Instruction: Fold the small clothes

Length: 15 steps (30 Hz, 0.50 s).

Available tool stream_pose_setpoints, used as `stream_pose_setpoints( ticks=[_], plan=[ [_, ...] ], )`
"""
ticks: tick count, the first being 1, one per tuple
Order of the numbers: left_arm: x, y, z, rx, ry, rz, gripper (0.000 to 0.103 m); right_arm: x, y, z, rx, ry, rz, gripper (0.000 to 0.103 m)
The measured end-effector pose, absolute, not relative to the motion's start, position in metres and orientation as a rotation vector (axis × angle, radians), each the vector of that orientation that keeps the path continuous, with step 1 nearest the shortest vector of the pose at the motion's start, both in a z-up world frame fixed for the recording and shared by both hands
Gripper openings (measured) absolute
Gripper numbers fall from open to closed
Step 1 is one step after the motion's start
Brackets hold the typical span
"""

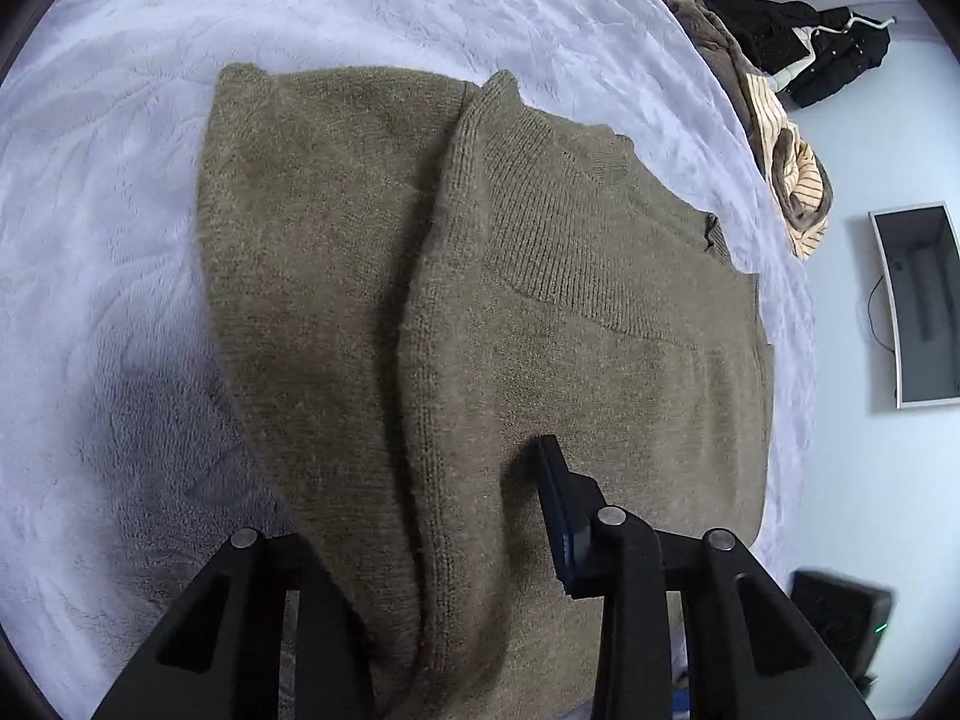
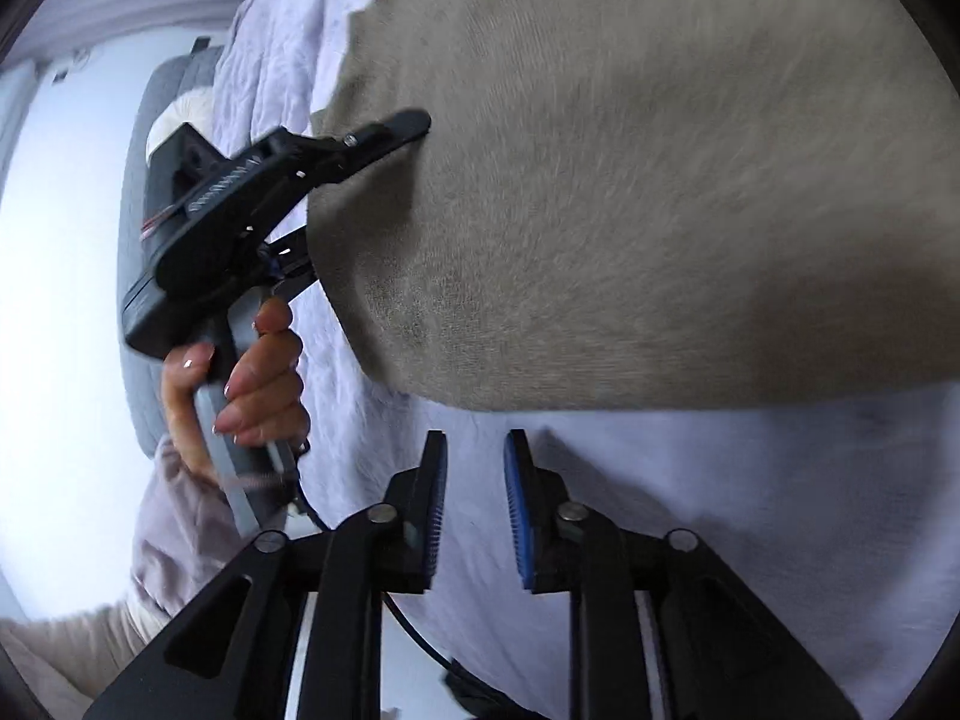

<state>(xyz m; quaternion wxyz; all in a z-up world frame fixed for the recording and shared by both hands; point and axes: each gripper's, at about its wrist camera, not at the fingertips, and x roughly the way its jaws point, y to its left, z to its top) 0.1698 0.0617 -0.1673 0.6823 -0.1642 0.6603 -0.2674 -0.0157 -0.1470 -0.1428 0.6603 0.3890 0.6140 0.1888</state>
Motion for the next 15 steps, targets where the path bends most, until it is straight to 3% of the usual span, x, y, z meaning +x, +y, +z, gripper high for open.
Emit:
stream_pose_setpoints(
  ticks=[3,4,6,11,15],
  plan=[
    [0.167,0.058,-0.162,-0.308,1.462,-0.583,0.034,-0.005,-0.179,-0.11,0.755,1.262,0.353,0.028],
    [0.165,0.054,-0.159,-0.289,1.45,-0.579,0.025,0.002,-0.189,-0.101,0.711,1.22,0.319,0.027],
    [0.164,0.051,-0.152,-0.265,1.43,-0.567,0.02,0.015,-0.208,-0.092,0.619,1.187,0.236,0.008],
    [0.158,0.038,-0.123,-0.224,1.378,-0.547,0.018,0.041,-0.214,-0.14,0.507,1.318,0.162,0.005],
    [0.154,0.012,-0.088,-0.216,1.308,-0.564,0.018,0.029,-0.223,-0.157,0.566,1.264,0.177,0.003]
  ],
)
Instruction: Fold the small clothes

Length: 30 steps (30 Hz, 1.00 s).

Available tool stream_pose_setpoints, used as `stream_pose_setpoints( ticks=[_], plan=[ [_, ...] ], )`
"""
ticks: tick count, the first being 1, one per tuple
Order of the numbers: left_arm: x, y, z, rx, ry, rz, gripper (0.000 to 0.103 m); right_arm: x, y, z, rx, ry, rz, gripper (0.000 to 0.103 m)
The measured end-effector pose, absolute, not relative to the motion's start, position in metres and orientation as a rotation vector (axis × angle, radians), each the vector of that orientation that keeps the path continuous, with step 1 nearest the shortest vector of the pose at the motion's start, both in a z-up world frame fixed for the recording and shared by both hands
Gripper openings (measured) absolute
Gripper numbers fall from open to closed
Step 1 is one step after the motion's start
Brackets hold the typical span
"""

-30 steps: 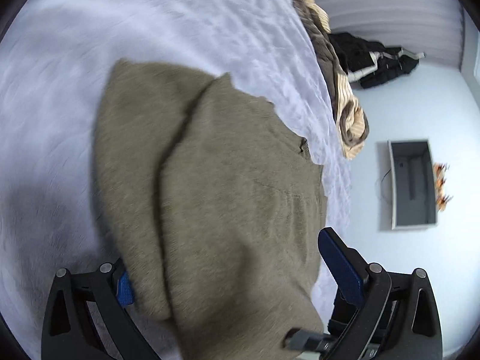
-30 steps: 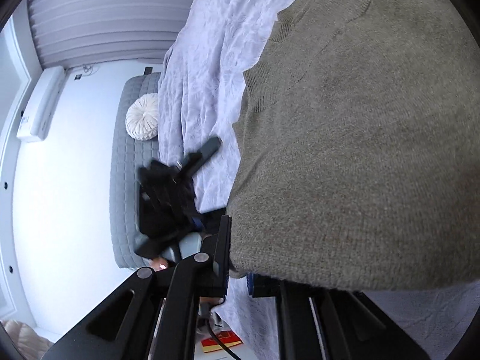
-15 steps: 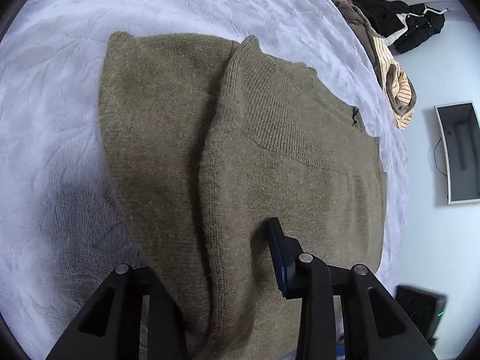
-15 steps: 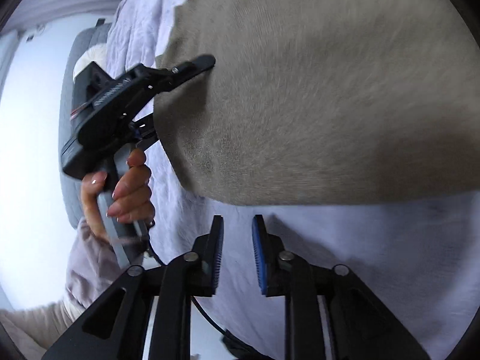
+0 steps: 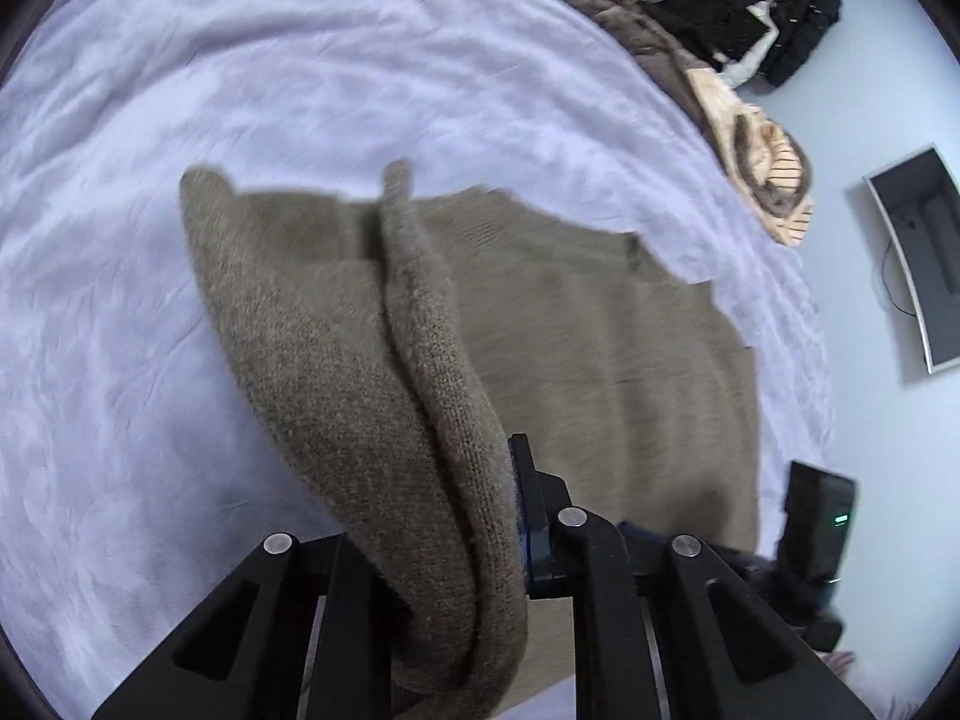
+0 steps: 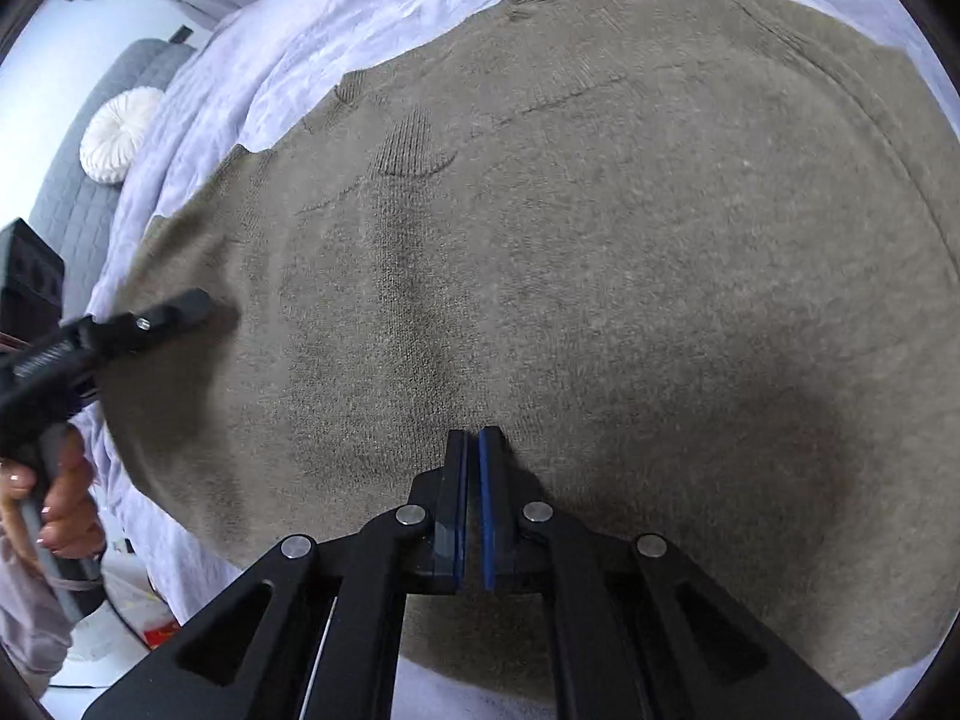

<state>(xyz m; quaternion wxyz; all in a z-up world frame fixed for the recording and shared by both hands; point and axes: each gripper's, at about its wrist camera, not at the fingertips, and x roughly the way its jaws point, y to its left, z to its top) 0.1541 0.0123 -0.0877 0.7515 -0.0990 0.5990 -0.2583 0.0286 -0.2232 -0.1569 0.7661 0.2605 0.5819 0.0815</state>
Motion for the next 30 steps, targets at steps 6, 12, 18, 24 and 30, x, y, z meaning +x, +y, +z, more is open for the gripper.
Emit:
stream_pose_setpoints(
  ticks=[6,12,18,24,30],
  plan=[
    [0.149,-0.07,-0.035,-0.172,1.229,-0.711,0.018,0.025,-0.245,-0.163,0.712,1.232,0.213,0.003],
    [0.121,-0.19,-0.041,0.011,1.238,-0.869,0.018,0.011,-0.276,-0.181,0.925,1.183,0.252,0.0],
    [0.098,-0.244,-0.078,0.174,1.279,-0.836,0.018,-0.007,-0.309,-0.197,1.146,1.14,0.286,0.0],
    [0.086,-0.229,-0.042,0.162,1.127,-0.789,0.089,-0.039,-0.357,-0.173,1.147,1.031,0.173,0.003],
    [0.092,-0.195,-0.025,0.116,1.099,-0.721,0.089,-0.059,-0.425,-0.18,1.369,0.9,0.084,0.018]
  ],
)
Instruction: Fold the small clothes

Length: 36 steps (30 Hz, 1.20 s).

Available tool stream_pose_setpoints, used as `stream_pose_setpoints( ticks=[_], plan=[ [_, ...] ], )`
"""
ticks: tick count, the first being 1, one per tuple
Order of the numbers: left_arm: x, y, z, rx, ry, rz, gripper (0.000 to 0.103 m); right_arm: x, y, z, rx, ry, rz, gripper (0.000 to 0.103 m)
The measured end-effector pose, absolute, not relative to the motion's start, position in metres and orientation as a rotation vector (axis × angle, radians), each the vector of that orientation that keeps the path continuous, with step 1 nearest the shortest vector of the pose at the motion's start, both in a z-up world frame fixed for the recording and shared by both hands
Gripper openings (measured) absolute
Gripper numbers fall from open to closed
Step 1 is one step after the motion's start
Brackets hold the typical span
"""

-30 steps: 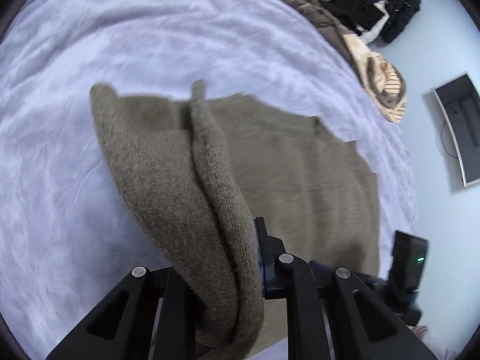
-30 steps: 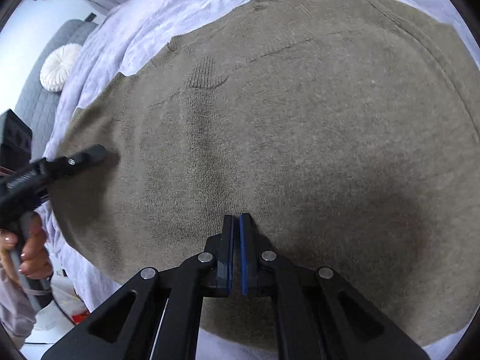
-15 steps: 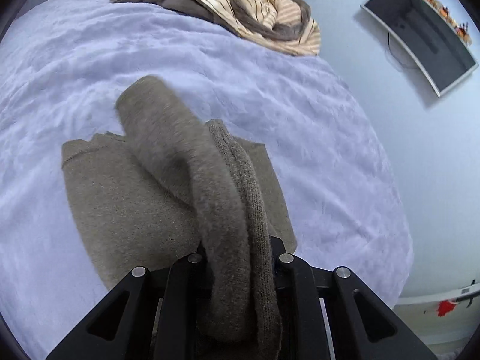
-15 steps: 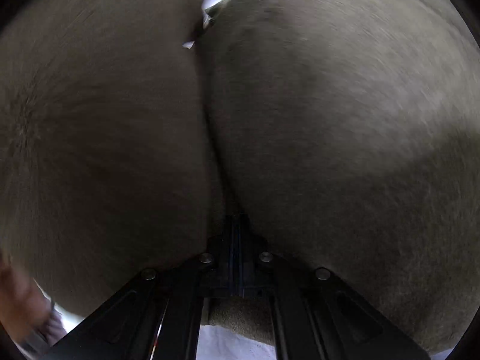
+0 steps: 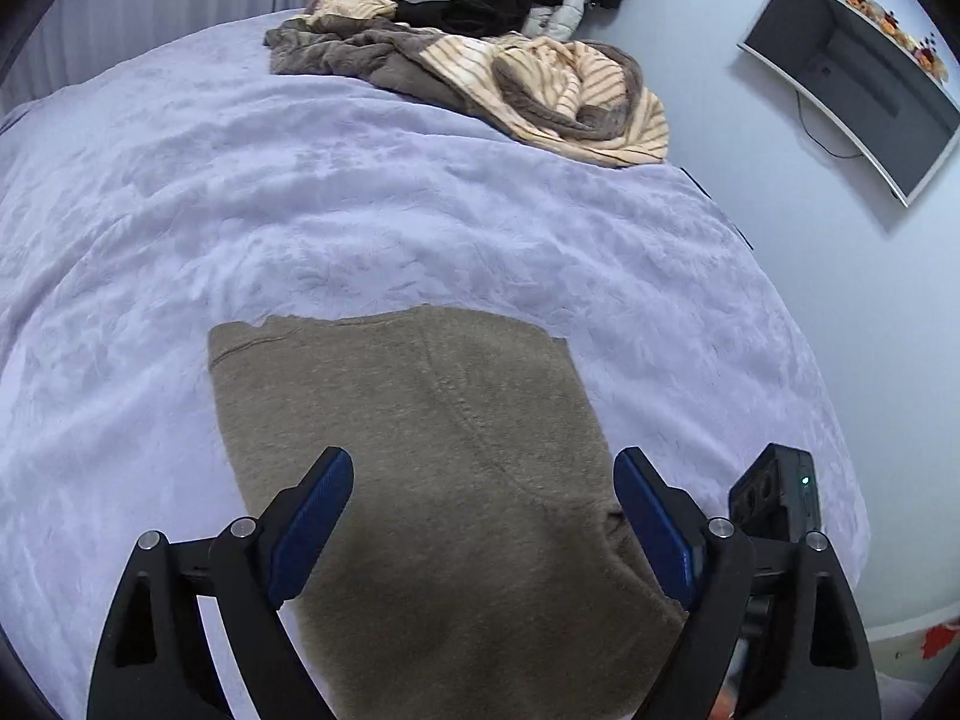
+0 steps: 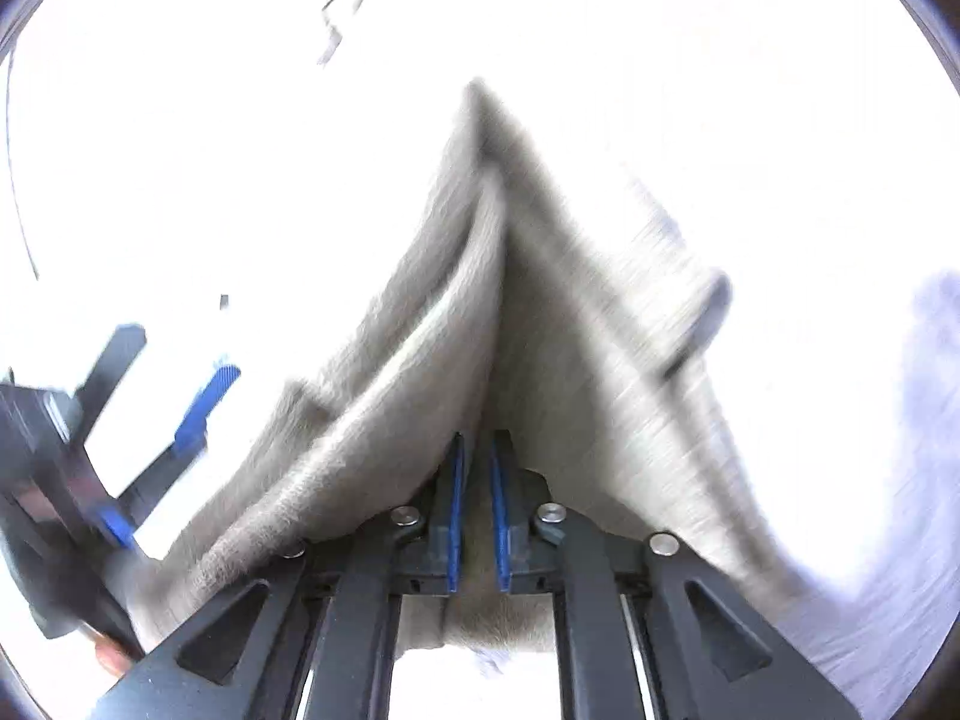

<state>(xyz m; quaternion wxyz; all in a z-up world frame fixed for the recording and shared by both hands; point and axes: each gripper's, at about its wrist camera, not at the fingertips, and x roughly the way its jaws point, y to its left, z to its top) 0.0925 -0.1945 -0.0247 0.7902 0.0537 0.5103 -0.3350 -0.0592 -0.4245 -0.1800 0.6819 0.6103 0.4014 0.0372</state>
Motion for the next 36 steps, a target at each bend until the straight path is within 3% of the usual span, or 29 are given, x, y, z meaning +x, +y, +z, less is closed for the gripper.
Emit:
stream_pose_setpoints(
  ticks=[1,3,8,13,17,19,20,22,23,28,31,34,36],
  plan=[
    [0.096,-0.184,-0.029,0.107,1.109,-0.677,0.089,-0.063,-0.435,-0.184,1.435,0.865,0.083,0.022],
    [0.103,-0.166,-0.041,0.091,1.14,-0.599,0.089,-0.071,-0.449,-0.189,1.523,0.803,0.086,0.04],
    [0.11,-0.12,-0.076,0.045,1.214,-0.429,0.089,-0.075,-0.465,-0.21,1.717,0.704,0.17,0.043],
    [0.111,-0.095,-0.09,-0.006,1.227,-0.357,0.089,-0.063,-0.447,-0.21,1.82,0.613,0.227,0.057],
    [0.116,-0.095,-0.101,-0.028,1.253,-0.352,0.089,-0.042,-0.442,-0.203,1.694,0.764,0.206,0.06],
    [0.118,-0.099,-0.107,-0.012,1.265,-0.351,0.089,-0.006,-0.439,-0.184,1.562,0.855,0.227,0.058],
    [0.118,-0.101,-0.108,-0.002,1.261,-0.348,0.089,0.008,-0.436,-0.172,1.454,0.9,0.23,0.051],
    [0.118,-0.106,-0.106,0.012,1.249,-0.349,0.089,0.03,-0.43,-0.153,1.259,0.984,0.211,0.018],
    [0.118,-0.109,-0.104,0.016,1.246,-0.358,0.089,0.041,-0.425,-0.138,1.123,1.024,0.187,0.014],
    [0.109,-0.13,-0.095,0.086,1.206,-0.439,0.089,0.036,-0.419,-0.087,0.9,0.901,0.213,0.014],
    [0.109,-0.137,-0.107,0.1,1.237,-0.454,0.089,0.029,-0.43,-0.108,0.905,0.949,0.121,0.014],
    [0.111,-0.137,-0.125,0.067,1.284,-0.45,0.098,0.009,-0.446,-0.155,0.944,1.03,0.057,0.015],
    [0.11,-0.132,-0.128,0.028,1.297,-0.444,0.097,0.005,-0.453,-0.165,1.001,1.017,0.052,0.016]
  ],
)
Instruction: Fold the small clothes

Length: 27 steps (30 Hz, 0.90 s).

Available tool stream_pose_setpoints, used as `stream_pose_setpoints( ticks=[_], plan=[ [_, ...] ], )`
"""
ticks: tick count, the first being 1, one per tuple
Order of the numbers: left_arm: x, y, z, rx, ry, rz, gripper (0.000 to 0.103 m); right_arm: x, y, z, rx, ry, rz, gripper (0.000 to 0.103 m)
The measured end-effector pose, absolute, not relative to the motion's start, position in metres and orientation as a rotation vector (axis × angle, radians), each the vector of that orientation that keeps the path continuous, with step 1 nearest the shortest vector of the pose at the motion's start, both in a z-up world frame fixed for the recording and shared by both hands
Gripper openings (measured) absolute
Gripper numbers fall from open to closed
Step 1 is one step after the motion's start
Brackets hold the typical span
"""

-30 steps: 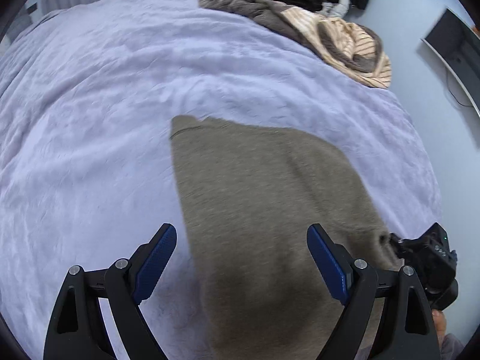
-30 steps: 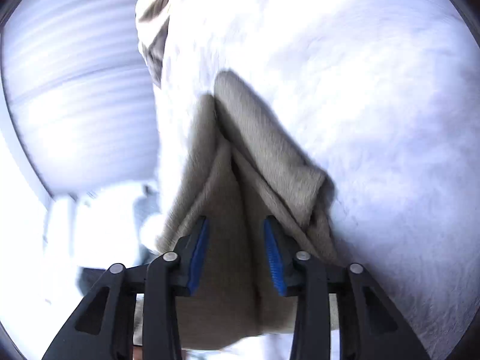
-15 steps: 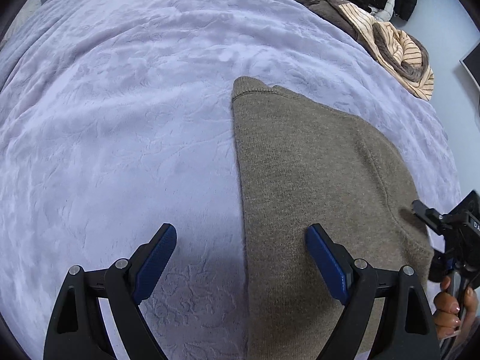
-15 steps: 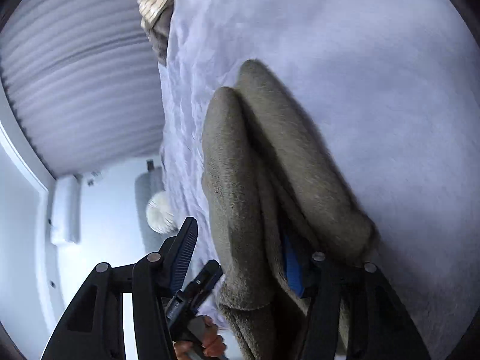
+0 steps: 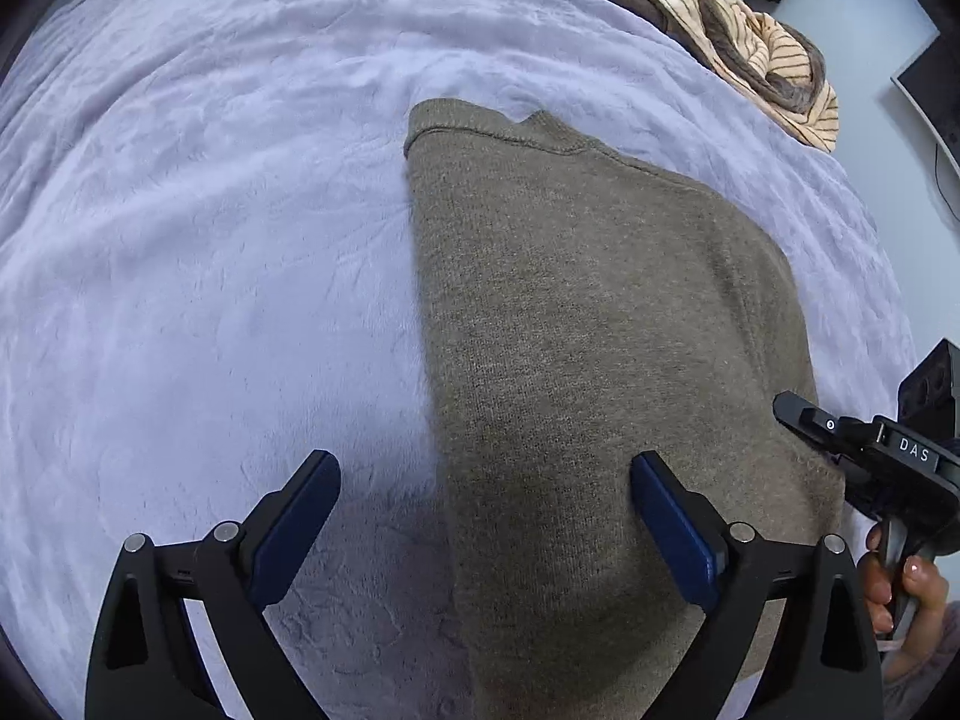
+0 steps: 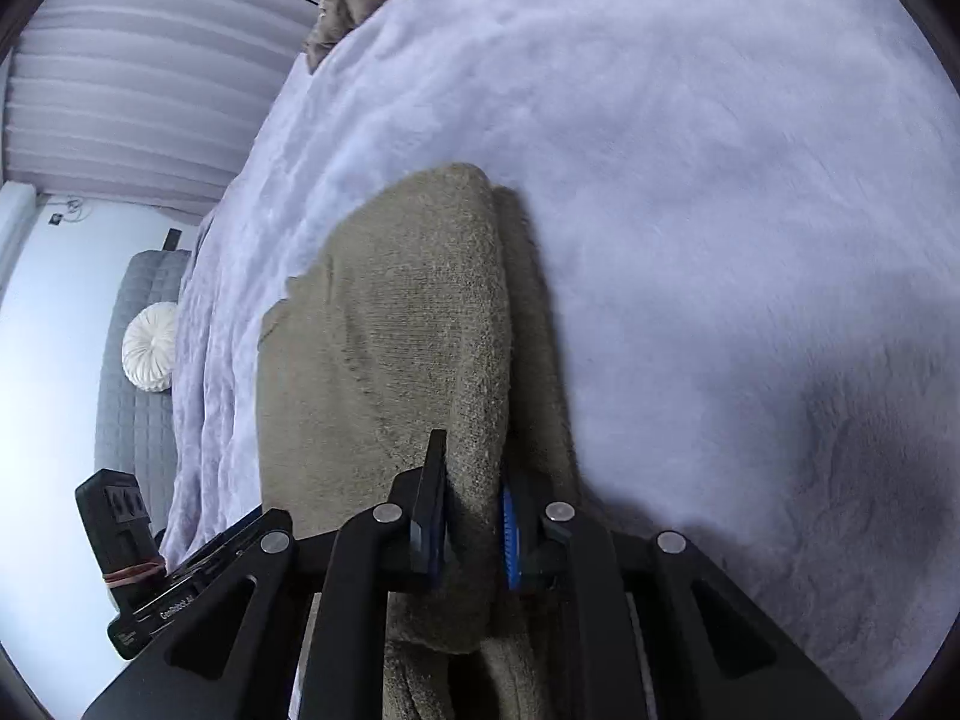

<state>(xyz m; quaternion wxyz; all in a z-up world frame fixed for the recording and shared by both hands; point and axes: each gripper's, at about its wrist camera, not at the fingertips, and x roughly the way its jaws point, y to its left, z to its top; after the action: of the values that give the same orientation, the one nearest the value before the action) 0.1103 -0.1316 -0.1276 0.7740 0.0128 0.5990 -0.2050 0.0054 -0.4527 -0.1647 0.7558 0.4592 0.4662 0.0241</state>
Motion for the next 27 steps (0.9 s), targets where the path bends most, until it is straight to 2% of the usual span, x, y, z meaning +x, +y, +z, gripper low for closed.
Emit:
stream_pose_setpoints(
  ticks=[5,7,8,9,14,16,17,18,23,26,27],
  plan=[
    [0.102,-0.122,-0.122,0.049,1.312,-0.446,0.097,-0.015,-0.453,-0.148,0.938,1.049,0.013,0.023],
    [0.098,-0.116,-0.117,0.053,1.321,-0.446,0.097,-0.024,-0.454,-0.137,0.924,1.068,0.004,0.032],
    [0.097,-0.113,-0.116,0.051,1.327,-0.45,0.097,-0.03,-0.454,-0.132,0.918,1.068,0.008,0.041],
    [0.095,-0.109,-0.115,0.045,1.336,-0.454,0.097,-0.037,-0.454,-0.127,0.925,1.05,0.028,0.044],
    [0.084,-0.093,-0.12,-0.003,1.383,-0.455,0.097,-0.065,-0.436,-0.11,0.948,1.03,0.204,0.044],
    [0.08,-0.092,-0.123,-0.009,1.398,-0.455,0.097,-0.064,-0.42,-0.12,0.873,1.12,0.214,0.04],
    [0.077,-0.093,-0.124,-0.002,1.403,-0.458,0.097,-0.063,-0.412,-0.127,0.811,1.185,0.183,0.018],
    [0.074,-0.095,-0.123,0.015,1.406,-0.463,0.097,-0.062,-0.407,-0.133,0.78,1.227,0.169,0.006],
    [0.05,-0.104,-0.125,0.156,1.4,-0.515,0.097,-0.076,-0.411,-0.119,0.737,1.18,0.168,0.006],
    [0.038,-0.1,-0.145,0.173,1.436,-0.511,0.098,-0.083,-0.417,-0.139,0.699,1.249,0.112,0.006],
    [0.035,-0.096,-0.151,0.148,1.45,-0.502,0.101,-0.084,-0.417,-0.147,0.689,1.263,0.107,0.006]
  ],
)
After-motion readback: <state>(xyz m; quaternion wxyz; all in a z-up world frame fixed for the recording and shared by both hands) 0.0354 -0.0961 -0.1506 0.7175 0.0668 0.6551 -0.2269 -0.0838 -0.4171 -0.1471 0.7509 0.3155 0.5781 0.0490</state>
